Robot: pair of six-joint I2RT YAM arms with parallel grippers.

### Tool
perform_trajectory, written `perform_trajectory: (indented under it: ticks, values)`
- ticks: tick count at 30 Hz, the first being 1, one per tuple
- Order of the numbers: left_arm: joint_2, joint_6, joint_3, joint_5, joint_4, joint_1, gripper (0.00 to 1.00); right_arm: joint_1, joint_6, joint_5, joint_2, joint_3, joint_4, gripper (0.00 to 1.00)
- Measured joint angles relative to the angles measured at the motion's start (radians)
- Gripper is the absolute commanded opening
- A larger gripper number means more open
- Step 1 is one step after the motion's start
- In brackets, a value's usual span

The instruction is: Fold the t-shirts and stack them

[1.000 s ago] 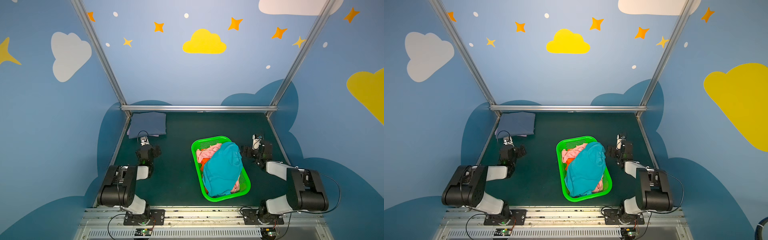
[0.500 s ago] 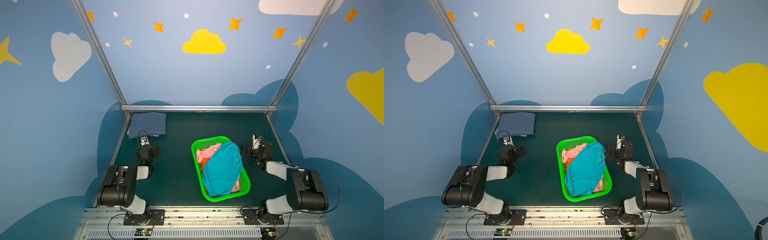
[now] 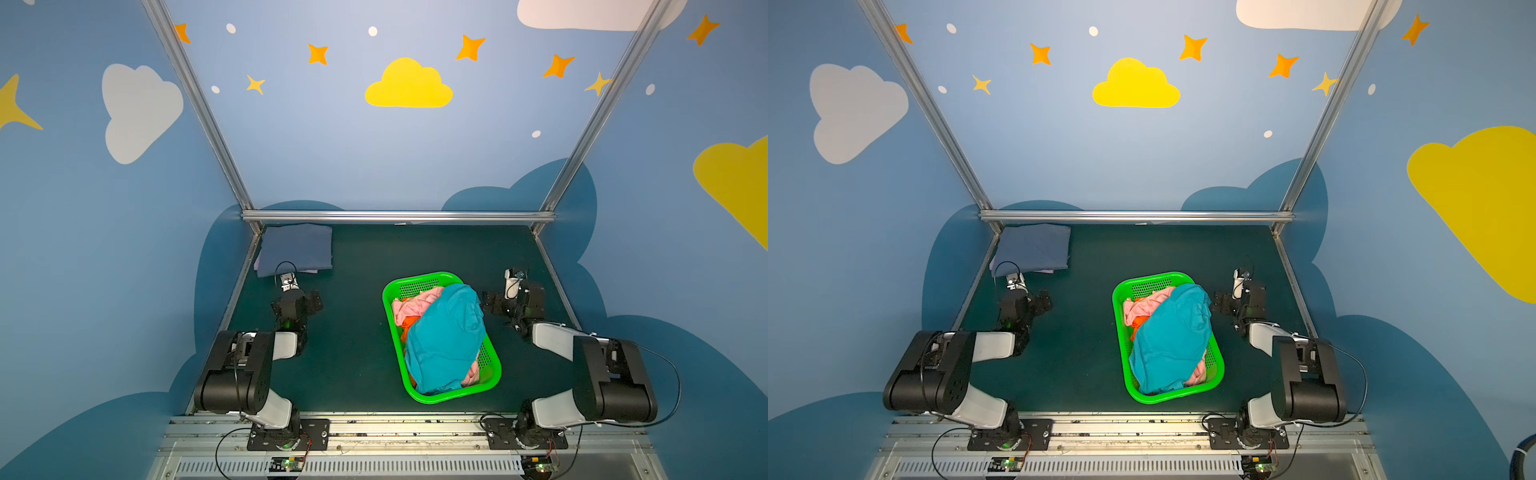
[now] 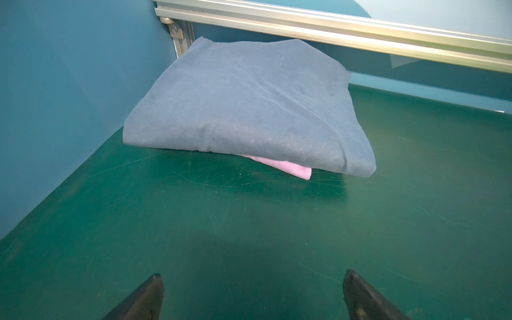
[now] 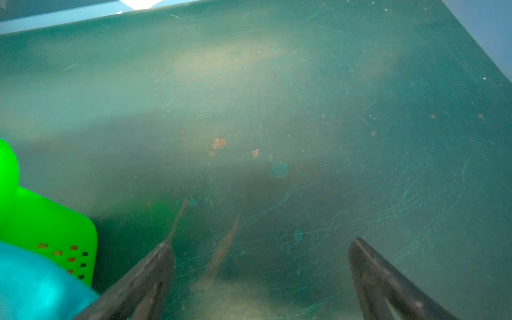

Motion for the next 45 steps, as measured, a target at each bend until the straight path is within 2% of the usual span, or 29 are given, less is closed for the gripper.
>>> perform_trajectory:
  ticks: [8,12,14,18,20,22,24,27,32,34,38,41,45]
  values:
    - [-0.022,-0.001,0.000,-0.015,-0.023,-0.008,1.00,0.002,-0.006,0.014,-0.008,0.000,-0.003,0.99]
    - [-0.200,-0.040,0.054,-0.116,-0.241,-0.043,1.00,0.023,0.027,0.110,-0.117,0.037,-0.129,0.98]
    - [-0.304,-0.112,0.129,-0.187,-0.370,-0.048,1.00,0.045,0.074,0.165,-0.214,0.072,-0.195,0.99]
    - [-0.445,-0.398,0.362,-0.361,-0.723,-0.047,1.00,0.148,0.146,0.287,-0.383,0.149,-0.309,0.99]
    - [-0.489,-0.515,0.465,-0.404,-0.900,-0.045,1.00,0.212,0.160,0.321,-0.436,0.183,-0.373,0.98]
    - [-0.540,-0.593,0.499,-0.411,-1.015,-0.044,1.00,0.262,0.187,0.332,-0.465,0.212,-0.446,0.99]
    - [-0.598,-0.631,0.483,-0.370,-1.093,-0.041,0.96,0.282,0.217,0.329,-0.465,0.245,-0.549,0.97]
    - [-0.667,-0.661,0.434,-0.239,-1.168,-0.039,0.85,0.321,0.243,0.284,-0.446,0.270,-0.693,0.88]
    - [-0.700,-0.708,0.382,0.013,-1.240,-0.103,0.81,0.406,0.274,0.151,-0.390,0.275,-0.879,0.75]
    - [-0.692,-0.742,0.362,0.085,-1.258,-0.180,0.79,0.427,0.283,0.099,-0.361,0.275,-0.925,0.71]
    - [-0.648,-0.816,0.304,0.153,-1.237,-0.344,0.68,0.446,0.291,0.046,-0.317,0.278,-0.944,0.60]
    - [-0.547,-0.859,0.281,0.171,-1.197,-0.481,0.60,0.446,0.297,0.034,-0.263,0.310,-0.949,0.45]
    - [-0.375,-0.882,0.333,0.180,-1.159,-0.620,0.58,0.446,0.335,0.042,-0.153,0.401,-1.004,0.32]
